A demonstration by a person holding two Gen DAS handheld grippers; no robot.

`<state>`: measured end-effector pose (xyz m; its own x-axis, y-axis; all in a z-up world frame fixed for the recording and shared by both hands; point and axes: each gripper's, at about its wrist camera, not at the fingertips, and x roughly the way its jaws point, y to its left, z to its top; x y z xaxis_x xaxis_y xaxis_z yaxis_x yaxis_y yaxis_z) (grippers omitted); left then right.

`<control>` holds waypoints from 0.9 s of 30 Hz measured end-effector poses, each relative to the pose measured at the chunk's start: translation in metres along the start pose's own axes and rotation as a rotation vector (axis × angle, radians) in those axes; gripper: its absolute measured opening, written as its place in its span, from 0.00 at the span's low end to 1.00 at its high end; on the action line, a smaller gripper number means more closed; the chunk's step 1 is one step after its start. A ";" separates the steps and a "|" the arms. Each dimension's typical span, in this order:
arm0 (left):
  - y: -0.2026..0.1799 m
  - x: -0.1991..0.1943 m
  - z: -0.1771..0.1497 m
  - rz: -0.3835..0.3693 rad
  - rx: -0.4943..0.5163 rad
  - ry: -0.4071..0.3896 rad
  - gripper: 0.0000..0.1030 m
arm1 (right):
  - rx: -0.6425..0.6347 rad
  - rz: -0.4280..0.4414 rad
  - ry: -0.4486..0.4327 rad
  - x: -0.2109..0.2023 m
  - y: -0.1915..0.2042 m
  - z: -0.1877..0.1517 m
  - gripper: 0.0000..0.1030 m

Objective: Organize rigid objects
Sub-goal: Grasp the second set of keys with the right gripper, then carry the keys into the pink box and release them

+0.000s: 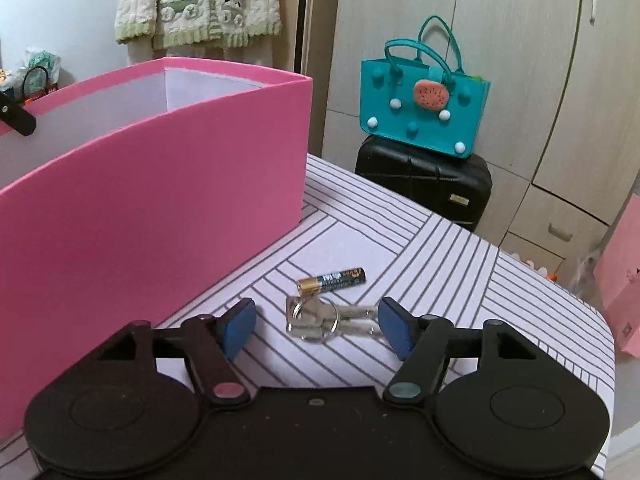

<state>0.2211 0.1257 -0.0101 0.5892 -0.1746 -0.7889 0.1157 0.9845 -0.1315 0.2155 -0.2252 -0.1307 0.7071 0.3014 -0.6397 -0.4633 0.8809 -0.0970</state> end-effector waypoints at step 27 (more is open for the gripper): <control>-0.001 -0.006 -0.004 -0.019 0.086 0.105 0.07 | 0.266 0.177 -0.043 -0.081 -0.016 0.053 0.04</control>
<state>0.2145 0.1261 -0.0079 0.5000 -0.1864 -0.8457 0.1972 0.9754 -0.0984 0.1938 -0.2442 -0.0368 0.6521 0.4687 -0.5959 -0.4294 0.8761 0.2193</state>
